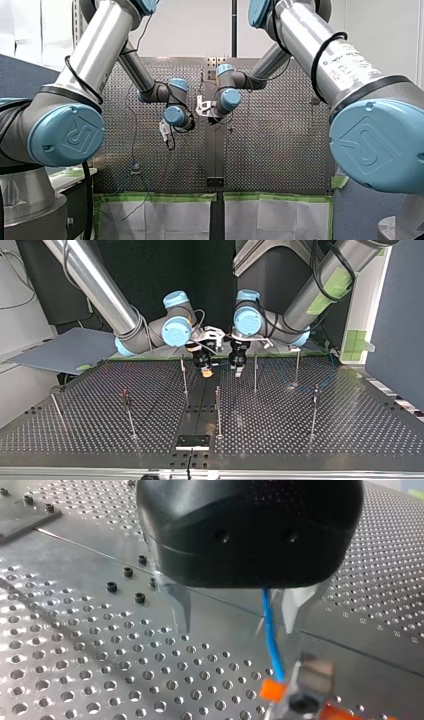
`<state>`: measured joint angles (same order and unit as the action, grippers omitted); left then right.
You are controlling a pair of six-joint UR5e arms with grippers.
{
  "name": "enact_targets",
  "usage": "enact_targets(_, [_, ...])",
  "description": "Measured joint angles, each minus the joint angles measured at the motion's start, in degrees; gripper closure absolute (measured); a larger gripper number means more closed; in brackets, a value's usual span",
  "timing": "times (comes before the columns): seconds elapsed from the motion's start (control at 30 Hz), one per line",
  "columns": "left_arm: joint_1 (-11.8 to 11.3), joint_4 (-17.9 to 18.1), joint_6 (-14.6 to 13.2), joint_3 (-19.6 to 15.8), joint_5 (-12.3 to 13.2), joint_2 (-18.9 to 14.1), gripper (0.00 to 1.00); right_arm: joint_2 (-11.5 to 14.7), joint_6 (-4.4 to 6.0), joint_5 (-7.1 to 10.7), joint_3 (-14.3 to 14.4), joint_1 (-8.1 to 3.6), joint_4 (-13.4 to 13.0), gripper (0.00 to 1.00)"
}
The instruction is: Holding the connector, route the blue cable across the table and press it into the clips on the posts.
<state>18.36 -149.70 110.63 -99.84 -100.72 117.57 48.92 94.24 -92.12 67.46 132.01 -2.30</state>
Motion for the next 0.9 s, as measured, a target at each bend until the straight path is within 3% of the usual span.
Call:
enact_targets(0.03, [0.1, -0.1, 0.0, 0.0, -0.1, 0.0, 0.66, 0.0, 0.0, 0.0, 0.0, 0.0, 0.0, 1.0])
enact_targets(0.07, [0.1, -0.1, 0.0, 0.0, -0.2, 0.0, 0.66, 0.0, 0.0, 0.0, 0.0, -0.01, 0.0, 1.0])
enact_targets(0.13, [0.3, -0.4, 0.0, 0.0, -0.3, 0.0, 0.94, 0.0, 0.0, 0.0, 0.0, -0.03, 0.0, 1.0])
enact_targets(0.17, [0.3, -0.5, 0.0, 0.0, -0.3, 0.0, 0.94, 0.0, 0.0, 0.0, 0.0, -0.08, 0.0, 1.0])
enact_targets(0.2, [0.4, -0.5, 0.0, 0.0, -0.3, 0.0, 1.0, 0.0, 0.02, 0.0, 0.0, -0.11, 0.0, 1.0])
enact_targets(0.7, [0.6, -3.5, -0.3, 0.0, -0.5, -2.0, 1.0, 0.0, 0.02, 0.23, 0.0, -1.22, -0.1, 1.0])
enact_targets(0.9, [0.9, -5.3, -0.3, 0.0, -1.7, -4.4, 1.0, 1.3, 0.22, 0.74, -0.1, -1.35, 0.0, 1.0])
